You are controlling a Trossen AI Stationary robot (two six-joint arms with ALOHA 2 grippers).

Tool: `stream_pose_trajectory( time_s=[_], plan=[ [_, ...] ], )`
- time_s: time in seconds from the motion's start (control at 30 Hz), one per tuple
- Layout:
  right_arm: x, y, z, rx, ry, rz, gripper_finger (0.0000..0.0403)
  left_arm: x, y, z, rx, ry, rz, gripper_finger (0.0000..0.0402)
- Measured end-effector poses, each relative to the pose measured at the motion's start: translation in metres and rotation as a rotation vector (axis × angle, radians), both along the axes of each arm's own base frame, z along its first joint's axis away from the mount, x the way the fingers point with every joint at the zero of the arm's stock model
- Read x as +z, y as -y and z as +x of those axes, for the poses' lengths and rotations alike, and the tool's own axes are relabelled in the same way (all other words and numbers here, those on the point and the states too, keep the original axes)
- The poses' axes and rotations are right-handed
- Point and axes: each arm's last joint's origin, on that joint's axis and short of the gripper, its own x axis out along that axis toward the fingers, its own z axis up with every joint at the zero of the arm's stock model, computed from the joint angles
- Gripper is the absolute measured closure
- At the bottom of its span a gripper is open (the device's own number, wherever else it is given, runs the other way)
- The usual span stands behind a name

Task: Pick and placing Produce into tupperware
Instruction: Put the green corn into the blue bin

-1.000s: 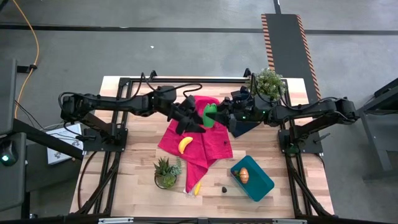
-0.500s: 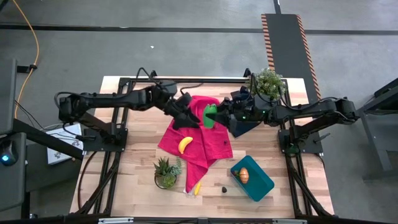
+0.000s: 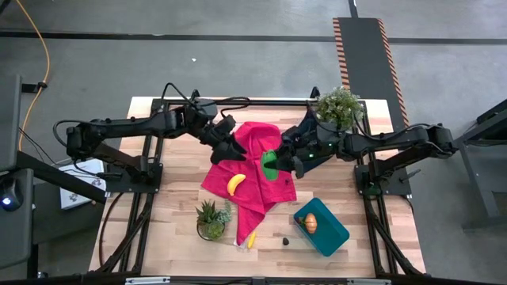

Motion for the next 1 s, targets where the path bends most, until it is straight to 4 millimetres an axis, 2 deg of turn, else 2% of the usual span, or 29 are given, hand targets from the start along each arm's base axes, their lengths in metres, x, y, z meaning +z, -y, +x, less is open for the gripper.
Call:
stream_pose_trajectory(
  time_s=[0.33, 0.43, 0.57, 0.73, 1.0],
  plan=[
    [0.003, -0.009, -0.012, 0.003, -0.094, -0.036, 0.0235, -0.004, 0.001, -0.002, -0.002, -0.042, -0.005, 0.0197],
    [0.014, -0.011, -0.015, -0.010, -0.207, -0.113, 0.0235, -0.004, 0.000, -0.001, -0.002, -0.037, -0.002, 0.0197],
    [0.040, -0.016, -0.024, -0.023, -0.359, -0.223, 0.0235, -0.004, 0.000, -0.001, 0.000, -0.037, 0.000, 0.0197],
    [0.060, -0.026, -0.036, -0.029, -0.449, -0.238, 0.0235, -0.004, 0.000, -0.001, 0.003, -0.038, 0.002, 0.0197],
    [0.043, -0.049, -0.052, -0.052, -0.706, -0.178, 0.0235, -0.004, 0.000, -0.001, -0.002, -0.036, 0.002, 0.0197]
  ],
)
